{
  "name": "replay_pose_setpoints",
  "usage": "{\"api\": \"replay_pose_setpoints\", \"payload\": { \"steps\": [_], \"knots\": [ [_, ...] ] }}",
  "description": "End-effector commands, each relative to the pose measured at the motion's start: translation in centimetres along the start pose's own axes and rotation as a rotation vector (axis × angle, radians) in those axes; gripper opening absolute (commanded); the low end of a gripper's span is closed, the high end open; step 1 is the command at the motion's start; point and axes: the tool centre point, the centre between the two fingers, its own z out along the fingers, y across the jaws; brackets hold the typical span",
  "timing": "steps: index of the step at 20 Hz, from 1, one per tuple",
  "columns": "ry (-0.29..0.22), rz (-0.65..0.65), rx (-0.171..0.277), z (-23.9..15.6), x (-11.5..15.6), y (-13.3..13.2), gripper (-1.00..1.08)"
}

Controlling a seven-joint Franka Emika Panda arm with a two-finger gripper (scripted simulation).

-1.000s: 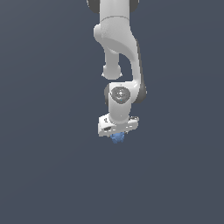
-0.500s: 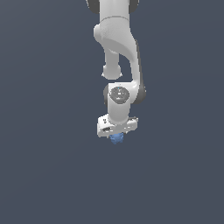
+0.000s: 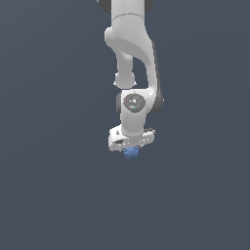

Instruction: Pick up the object and move it to a goal position.

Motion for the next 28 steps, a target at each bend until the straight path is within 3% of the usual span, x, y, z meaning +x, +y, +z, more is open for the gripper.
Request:
{"api": "replay_pose_setpoints", "payload": {
  "steps": [1, 8, 20, 28],
  "knots": [
    [0.001, 0.0, 0.0, -0.9, -0.2, -0.2, -1.0],
    [-0.003, -0.002, 0.001, -5.0, -1.4, -1.2, -1.0],
    [-0.012, -0.005, 0.004, -16.3, -4.3, -3.9, -1.0],
    [-0.016, -0.006, 0.006, -21.6, -5.5, -5.2, -1.0]
  ]
}}
